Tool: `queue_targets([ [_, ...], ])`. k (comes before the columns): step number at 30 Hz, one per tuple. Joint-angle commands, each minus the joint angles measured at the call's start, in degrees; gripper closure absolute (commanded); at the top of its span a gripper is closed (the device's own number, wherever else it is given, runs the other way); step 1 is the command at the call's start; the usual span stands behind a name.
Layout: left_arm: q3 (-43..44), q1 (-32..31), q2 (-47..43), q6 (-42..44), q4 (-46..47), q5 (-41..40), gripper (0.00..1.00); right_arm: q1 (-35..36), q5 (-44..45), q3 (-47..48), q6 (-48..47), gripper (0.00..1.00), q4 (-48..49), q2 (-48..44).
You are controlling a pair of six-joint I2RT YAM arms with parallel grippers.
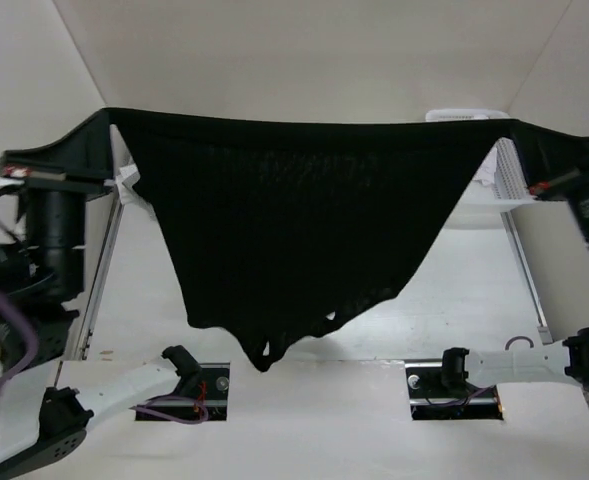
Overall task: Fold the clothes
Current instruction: Flatten the tank top out
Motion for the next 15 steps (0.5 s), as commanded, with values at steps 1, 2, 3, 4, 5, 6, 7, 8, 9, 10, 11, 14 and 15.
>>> queue_targets([
  [1,-5.96,0.23,4.61,4.86,2.94,-3.61,0.96,-5.90,-0.97,-4.01,-6.97,0.99,5.33,4.40],
  [2,-9.21,1.02,4.96,4.42,3.99,-3.53,0.96,-9.59,-3.60,-5.76,-5.05,0.99,4.98,5.11],
  [3,-12.46,2.16,5.40,3.72,5.05,-3.53,0.96,-13.45,-7.19,-7.61,-2.77,0.99,4.19,5.81],
  [4,-15.80,4.00,6.10,2.50,6.19,-3.18,0.96,-18.10,-11.06,-9.11,0.04,0.99,3.31,6.86],
  [5,-18.36,6.36,7.24,1.27,7.16,-1.70,0.96,-23.46,-15.44,-10.25,3.37,0.99,2.17,8.27],
  [6,-20.21,9.69,8.90,-0.75,7.86,0.76,0.96,-28.73,-20.45,-10.87,6.80,1.00,1.21,10.11],
  [7,-21.01,13.64,11.09,-3.29,8.13,3.83,0.96,-33.83,-25.89,-11.14,9.79,1.00,0.85,12.39],
  [8,-21.02,17.86,13.81,-6.27,8.05,8.21,0.96,-38.49,-31.26,-10.71,12.43,1.00,0.93,15.02],
  [9,-20.15,21.90,17.06,-9.35,8.22,13.65,0.96,-42.37,-36.09,-9.31,14.37,1.00,1.11,18.18],
  [10,-17.88,26.21,21.01,-12.16,7.70,19.01,0.96,-45.45,-39.97,-6.95,15.87,1.00,1.11,21.78],
  [11,-14.90,29.99,25.22,-14.72,7.26,23.59,0.96,-47.92,-43.06,-3.44,17.10,1.00,0.50,25.64],
  [14,-2.69,36.61,36.66,-19.39,4.54,33.80,0.96,-52.68,-47.38,9.82,19.13,1.00,-3.27,35.76],
  [15,0.57,37.67,38.95,-20.27,3.83,35.39,0.96,-53.56,-47.92,13.60,19.49,1.00,-4.59,37.88],
])
